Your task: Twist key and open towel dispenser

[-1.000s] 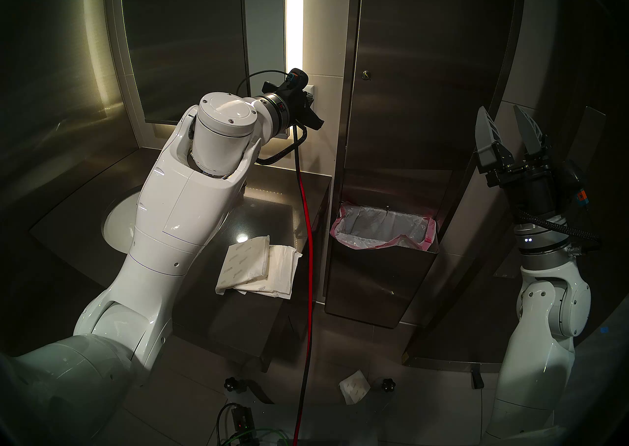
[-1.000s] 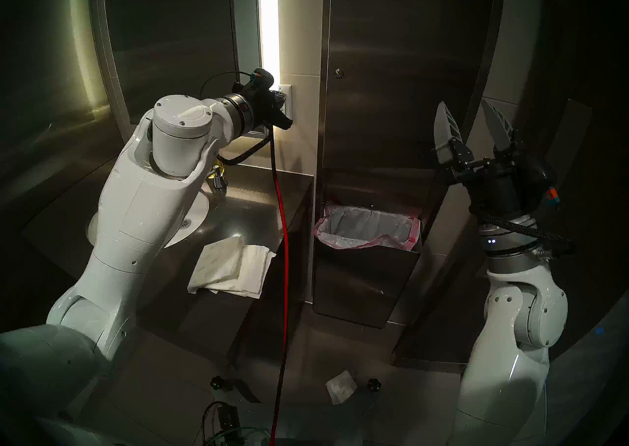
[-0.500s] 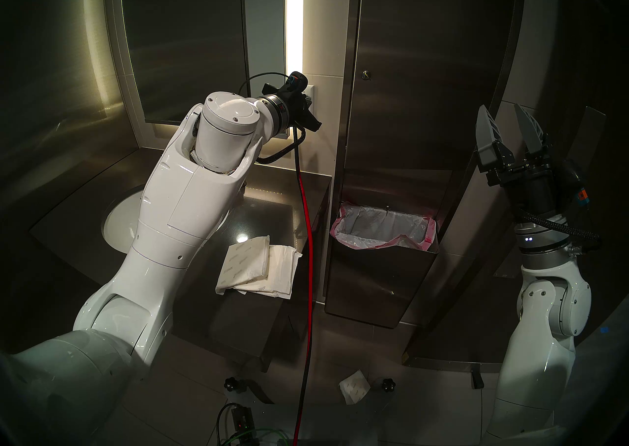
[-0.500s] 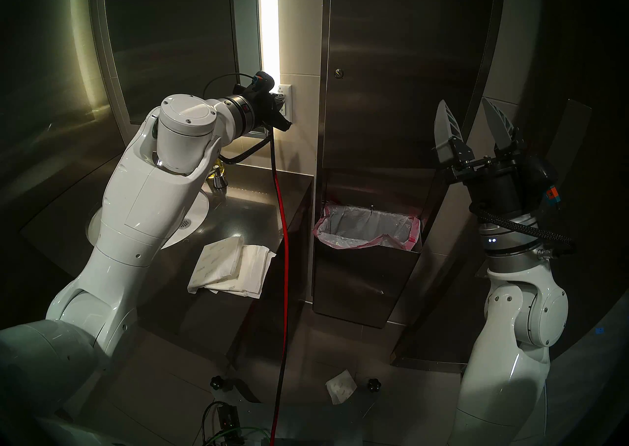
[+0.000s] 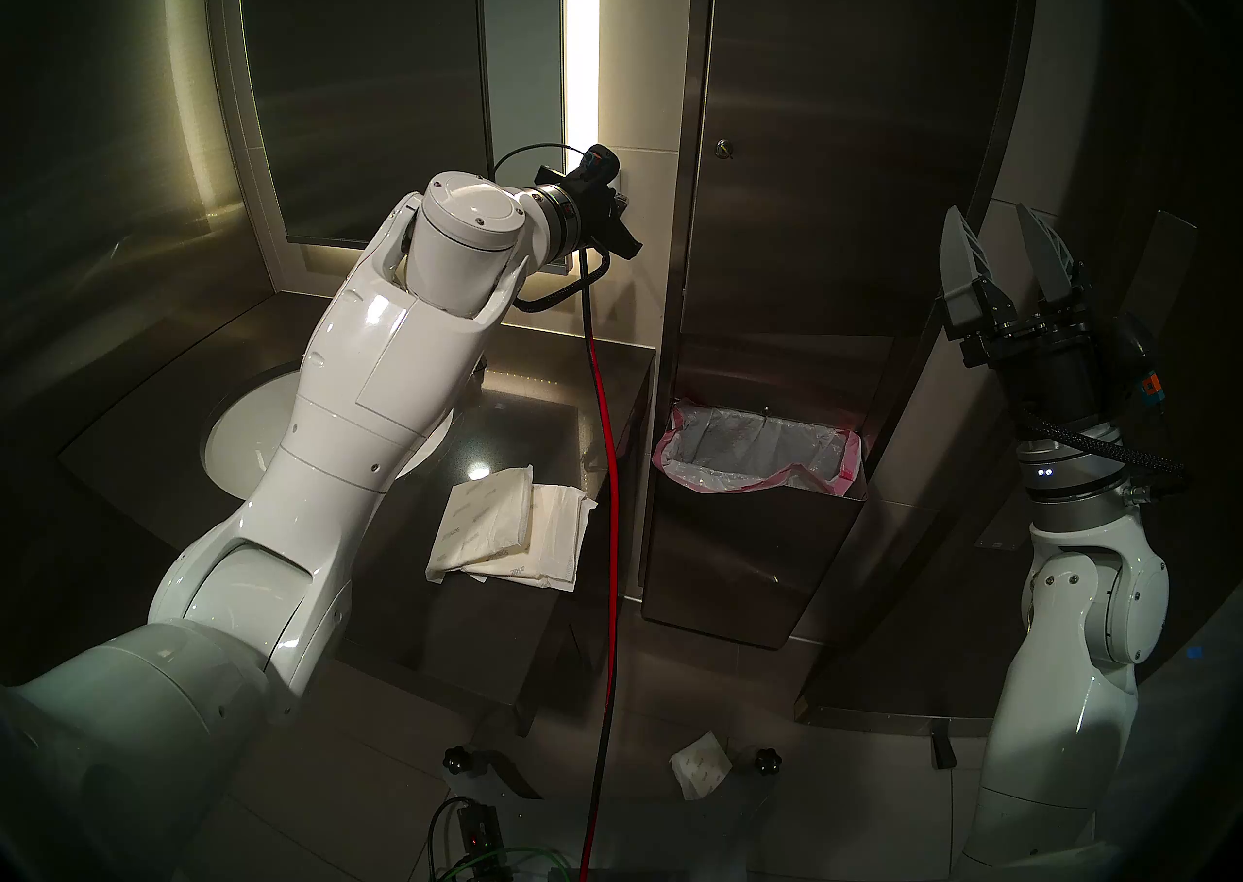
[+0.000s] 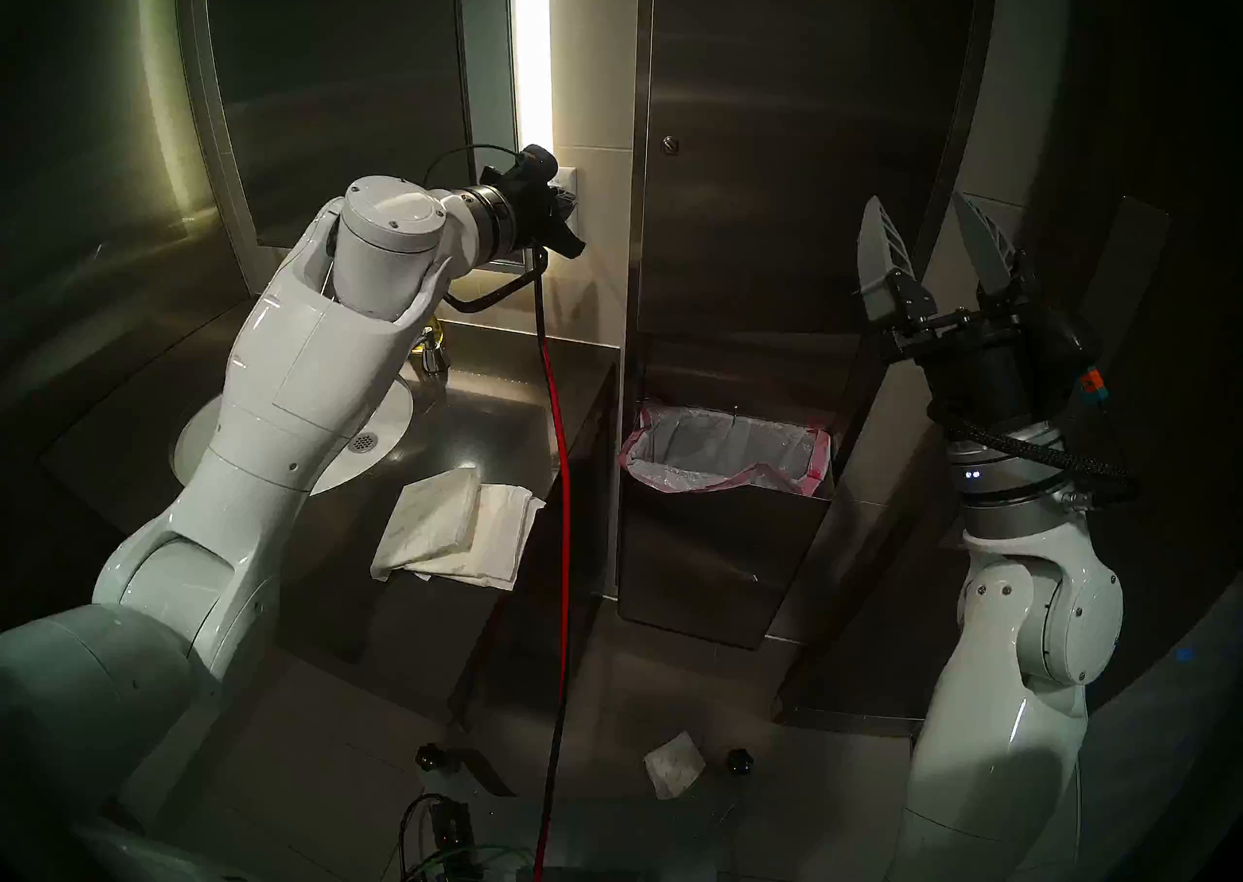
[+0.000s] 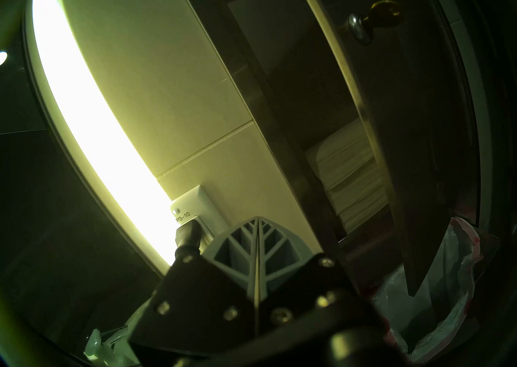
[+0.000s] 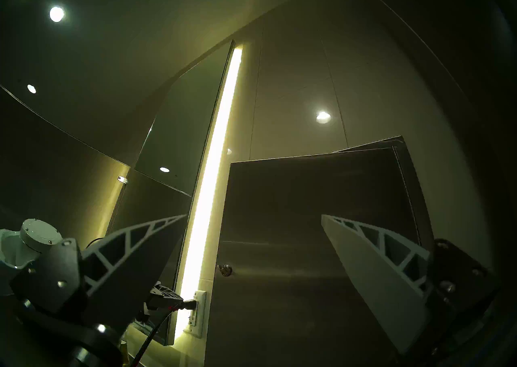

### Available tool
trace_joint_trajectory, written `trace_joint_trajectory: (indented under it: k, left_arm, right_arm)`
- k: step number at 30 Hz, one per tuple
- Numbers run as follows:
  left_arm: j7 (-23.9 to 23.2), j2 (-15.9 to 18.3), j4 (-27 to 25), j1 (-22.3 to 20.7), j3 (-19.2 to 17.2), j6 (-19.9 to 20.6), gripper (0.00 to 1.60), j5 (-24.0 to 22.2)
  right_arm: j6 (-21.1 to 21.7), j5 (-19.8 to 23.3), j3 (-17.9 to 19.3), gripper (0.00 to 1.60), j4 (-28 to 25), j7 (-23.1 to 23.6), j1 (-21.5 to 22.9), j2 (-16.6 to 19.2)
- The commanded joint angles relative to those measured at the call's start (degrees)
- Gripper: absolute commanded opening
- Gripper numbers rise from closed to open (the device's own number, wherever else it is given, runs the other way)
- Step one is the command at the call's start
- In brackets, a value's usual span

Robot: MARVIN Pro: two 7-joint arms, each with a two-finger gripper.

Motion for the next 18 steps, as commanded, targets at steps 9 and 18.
trace_joint_trajectory:
  k: [9, 18]
  left_arm:
    - [-3.18, -6.39, 10.11, -10.03, -2.25, -7.20, 0.00, -3.07]
    - [-7.80, -9.06, 9.34, -10.59, -4.04, -10.25, 0.00, -8.54]
  right_arm:
    - [-0.14, 0.03, 0.05, 1.60, -0.57, 0.00, 0.01, 0.27]
    - [-0.21, 0.08, 0.00, 1.60, -0.56, -0.08, -0.04, 0.38]
